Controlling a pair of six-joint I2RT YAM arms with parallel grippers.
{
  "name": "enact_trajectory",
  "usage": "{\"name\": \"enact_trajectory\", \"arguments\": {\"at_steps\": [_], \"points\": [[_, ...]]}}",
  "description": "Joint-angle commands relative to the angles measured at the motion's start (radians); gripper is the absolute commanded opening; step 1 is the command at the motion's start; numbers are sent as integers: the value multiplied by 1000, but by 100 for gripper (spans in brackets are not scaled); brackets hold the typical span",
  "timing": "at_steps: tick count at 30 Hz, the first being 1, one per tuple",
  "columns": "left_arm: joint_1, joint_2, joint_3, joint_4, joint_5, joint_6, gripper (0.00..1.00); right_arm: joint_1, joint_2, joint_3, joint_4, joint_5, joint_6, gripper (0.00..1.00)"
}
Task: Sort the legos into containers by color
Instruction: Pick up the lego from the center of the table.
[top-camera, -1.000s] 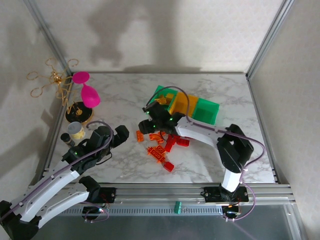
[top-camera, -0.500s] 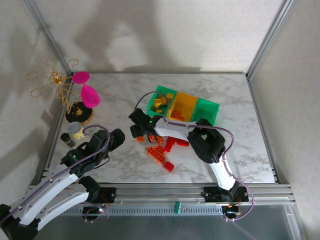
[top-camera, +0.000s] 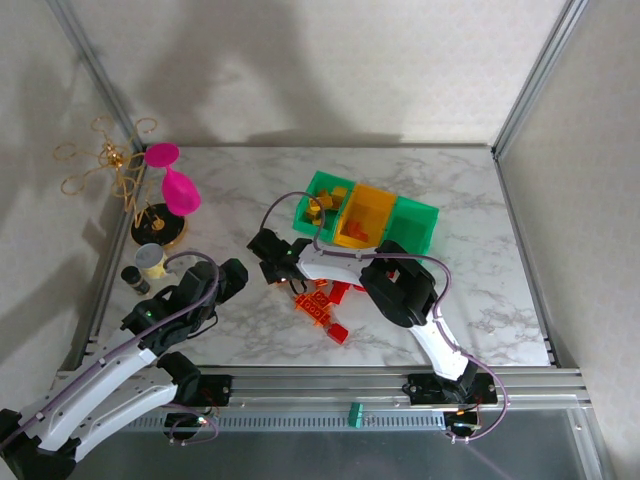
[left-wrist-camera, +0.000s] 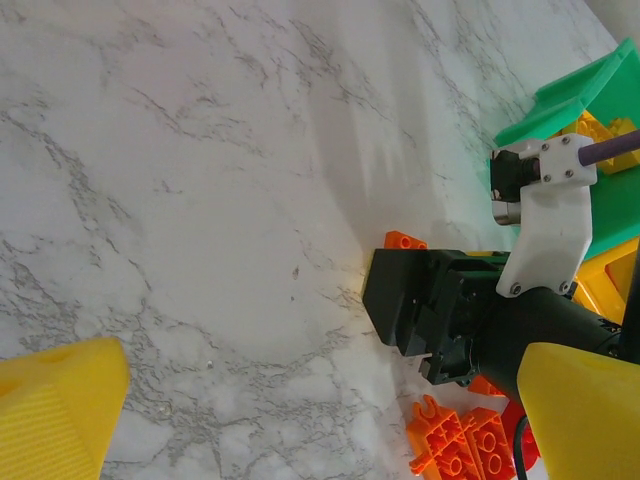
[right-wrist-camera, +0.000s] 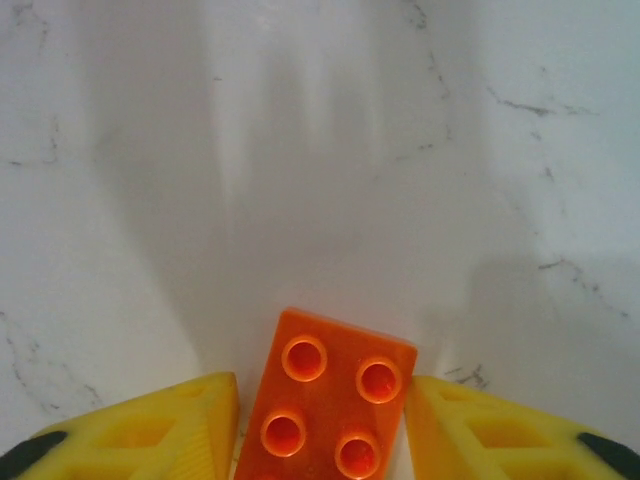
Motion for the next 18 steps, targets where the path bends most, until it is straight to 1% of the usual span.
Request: {"name": "enact_trajectory", "arguments": {"at_steps": [1, 6, 9, 14, 18], "points": [[8, -7, -12, -14, -19, -24, 100, 17, 30, 19, -22, 2, 5, 41], [6, -2, 5, 20, 25, 0, 100, 14, -31, -7, 24, -36, -13, 30], [8, 6, 18, 28, 40, 8, 100, 5, -71, -15, 37, -49, -17, 26], [6, 33, 56, 42, 64, 46, 100, -34, -200, -76, 77, -72, -14, 24], [5, 44, 71, 92, 95, 75, 100, -97, -321, -136, 76, -69, -16, 25]]}}
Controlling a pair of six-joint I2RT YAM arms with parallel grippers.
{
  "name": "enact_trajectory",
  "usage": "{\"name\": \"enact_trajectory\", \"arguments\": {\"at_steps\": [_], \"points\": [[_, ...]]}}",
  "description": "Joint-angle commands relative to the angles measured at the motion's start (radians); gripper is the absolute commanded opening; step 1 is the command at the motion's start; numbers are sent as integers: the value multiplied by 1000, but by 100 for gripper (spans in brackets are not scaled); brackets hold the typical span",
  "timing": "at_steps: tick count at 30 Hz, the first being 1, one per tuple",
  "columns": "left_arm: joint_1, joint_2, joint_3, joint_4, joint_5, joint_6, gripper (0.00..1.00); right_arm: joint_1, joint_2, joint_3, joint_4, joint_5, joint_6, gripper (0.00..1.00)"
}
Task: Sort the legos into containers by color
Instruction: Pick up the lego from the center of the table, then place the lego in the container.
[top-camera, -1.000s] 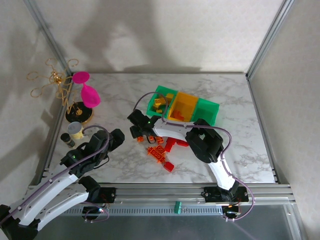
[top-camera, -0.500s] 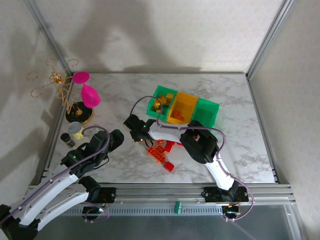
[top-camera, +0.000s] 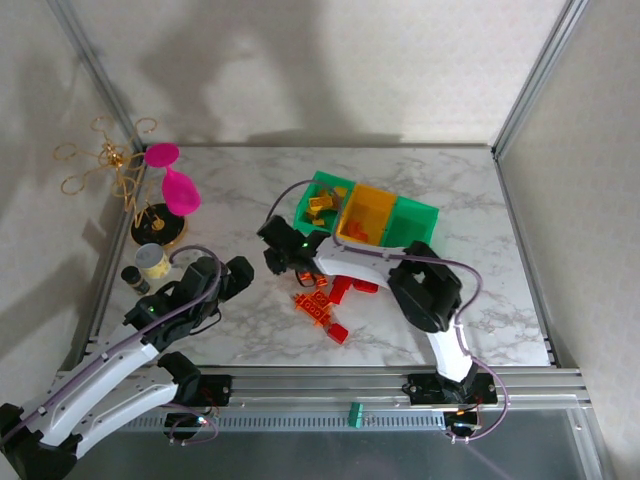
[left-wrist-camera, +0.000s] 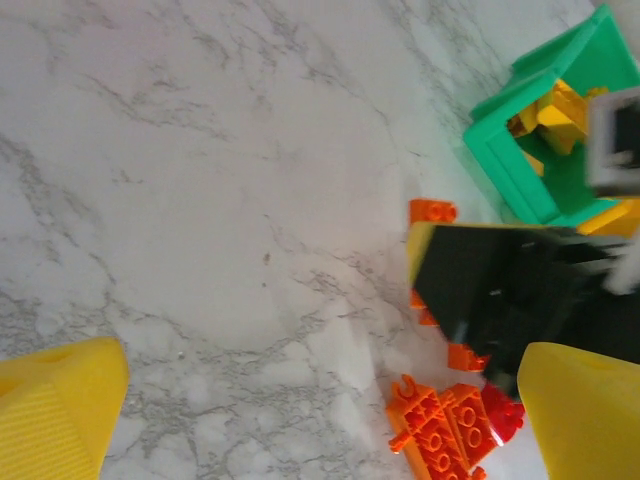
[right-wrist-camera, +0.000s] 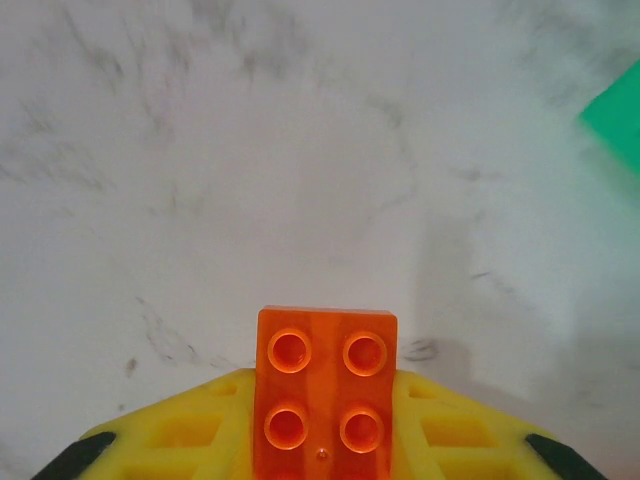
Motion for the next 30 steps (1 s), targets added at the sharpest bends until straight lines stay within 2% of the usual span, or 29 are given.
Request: {"name": "enact_trajectory", "arguments": {"at_steps": [1, 9, 16, 19, 21, 23, 30], "points": [[4, 7, 39, 71, 42, 40, 100, -70, -135, -48, 21, 3, -11, 25], [-14, 144, 74, 203, 114, 106, 100, -288, -264, -157, 1, 33, -46, 27], [-26, 289, 112, 303, 149, 147, 100, -480, -223, -163, 31, 15, -70, 27], [-28, 323, 124, 327, 142, 158, 100, -519, -181, -141, 49, 21, -77, 28], [-29, 341, 136, 333, 135, 165, 100, -538, -147, -110, 43, 2, -81, 35], [-28, 349, 144, 334, 126, 168, 100, -544, -120, -78, 25, 3, -91, 37], [-29, 351, 140, 341, 123, 170, 100, -539, -170, -85, 31, -4, -102, 49]]}}
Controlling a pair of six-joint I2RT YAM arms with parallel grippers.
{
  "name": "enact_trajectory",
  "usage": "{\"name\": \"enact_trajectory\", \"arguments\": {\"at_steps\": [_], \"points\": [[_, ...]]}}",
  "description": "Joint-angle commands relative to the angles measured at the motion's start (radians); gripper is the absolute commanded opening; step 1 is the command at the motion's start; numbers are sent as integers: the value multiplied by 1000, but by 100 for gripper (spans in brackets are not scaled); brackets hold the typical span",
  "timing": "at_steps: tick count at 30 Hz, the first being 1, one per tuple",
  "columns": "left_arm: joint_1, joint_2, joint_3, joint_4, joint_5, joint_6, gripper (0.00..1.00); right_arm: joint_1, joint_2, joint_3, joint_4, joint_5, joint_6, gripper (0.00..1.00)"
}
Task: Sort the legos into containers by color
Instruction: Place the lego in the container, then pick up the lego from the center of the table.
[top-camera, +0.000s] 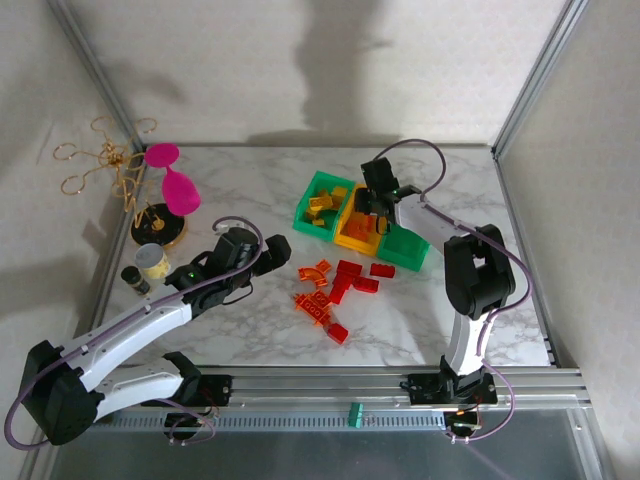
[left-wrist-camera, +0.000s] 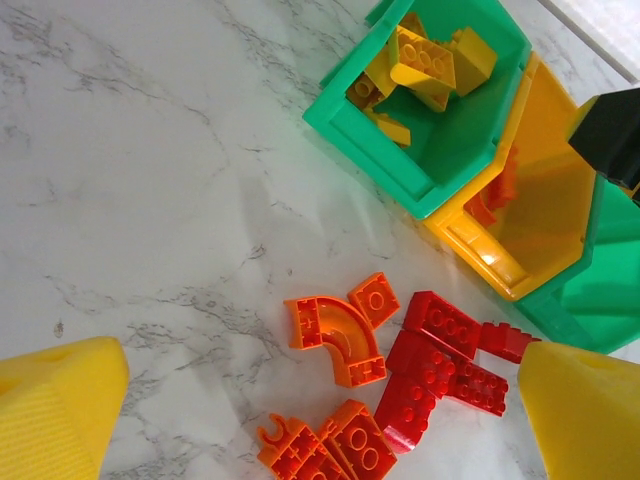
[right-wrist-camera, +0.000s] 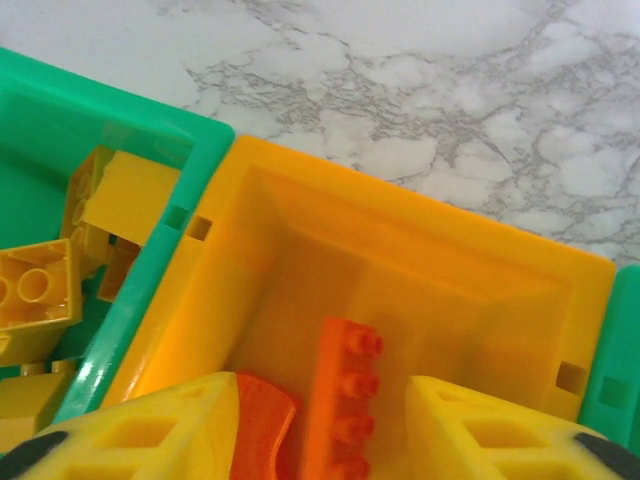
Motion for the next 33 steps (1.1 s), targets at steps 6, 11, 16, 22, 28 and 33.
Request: {"name": "enact_trajectory", "arguments": {"at_steps": [6, 11, 16, 22, 28, 33], "points": [[-7, -18, 26, -5, -27, 12, 100, 48, -141, -40, -10, -21, -10, 55], [-7, -76, -11, -48, -76, -19, 100, 144, -230, -106, -31, -45, -31, 62], [-7, -157, -54, -117, -118, -58, 100, 235, -275, -161, -88, -149, -56, 68], [-7, -237, -96, -188, -158, -103, 100, 397, -263, -230, -123, -156, -73, 73], [-5, -272, -138, -200, -184, -147, 100, 443, -158, -216, -99, -130, -49, 80], [-4, -283, -148, -208, -191, -163, 100, 450, -88, -186, -130, -68, -23, 82]]}}
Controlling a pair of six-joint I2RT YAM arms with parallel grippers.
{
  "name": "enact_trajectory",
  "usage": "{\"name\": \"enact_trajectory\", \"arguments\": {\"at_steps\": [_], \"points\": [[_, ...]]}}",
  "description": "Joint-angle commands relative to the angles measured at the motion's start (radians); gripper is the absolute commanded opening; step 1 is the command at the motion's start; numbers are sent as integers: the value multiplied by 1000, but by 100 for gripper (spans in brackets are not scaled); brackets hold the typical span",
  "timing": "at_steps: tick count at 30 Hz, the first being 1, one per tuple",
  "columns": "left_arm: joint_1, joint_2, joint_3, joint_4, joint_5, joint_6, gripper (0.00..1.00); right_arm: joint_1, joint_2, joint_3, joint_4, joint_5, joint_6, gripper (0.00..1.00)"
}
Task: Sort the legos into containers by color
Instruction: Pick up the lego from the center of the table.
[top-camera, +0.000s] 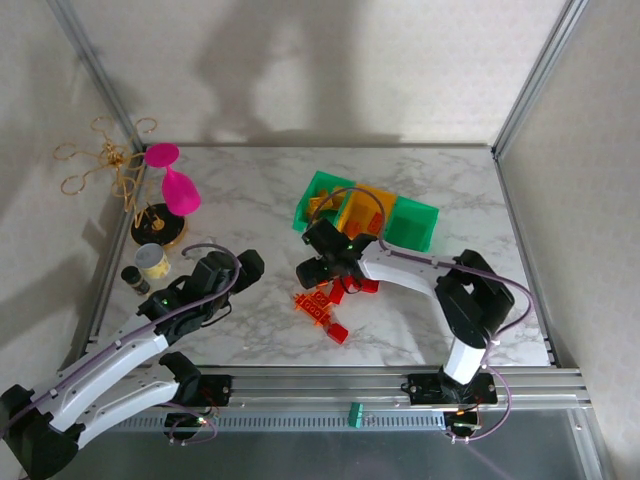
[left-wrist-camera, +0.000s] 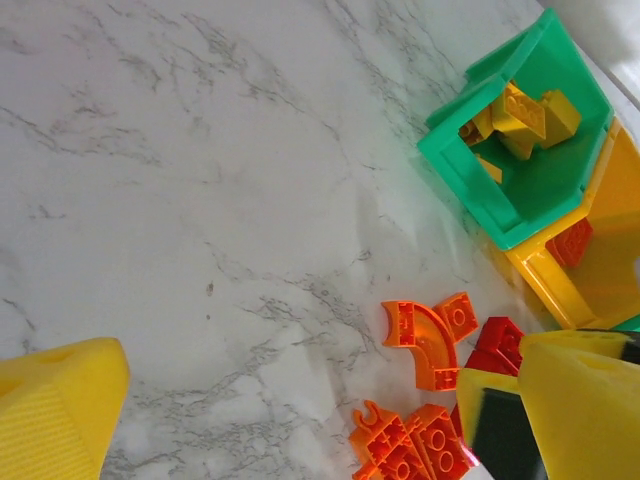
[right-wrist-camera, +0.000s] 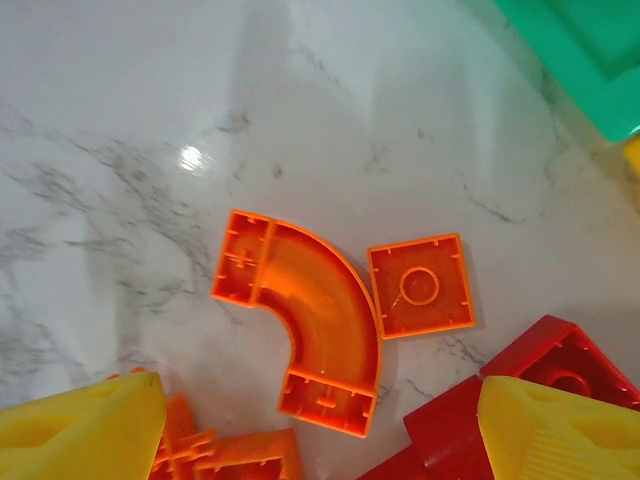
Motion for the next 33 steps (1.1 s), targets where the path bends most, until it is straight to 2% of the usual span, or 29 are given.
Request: {"name": "enact_trajectory", "arguments": {"at_steps": [1, 5, 12, 25, 33], "points": [[-5, -21, -14, -36, -42, -45, 100, 10, 33, 37, -27, 49, 35, 81], [-5, -29, -16, -29, -42, -42, 100, 14, 44, 8, 0, -14, 62, 76], [-3, -19, -12, -20, -41, -31, 100, 25, 77, -1, -1, 9, 105, 64], [-3, -5, -4, -15, -30, -27, 100, 41, 139, 19, -15, 56, 117, 52], [-3, 4, 7, -9, -19, -25, 100, 43, 130, 46, -2, 54, 114, 37]]}}
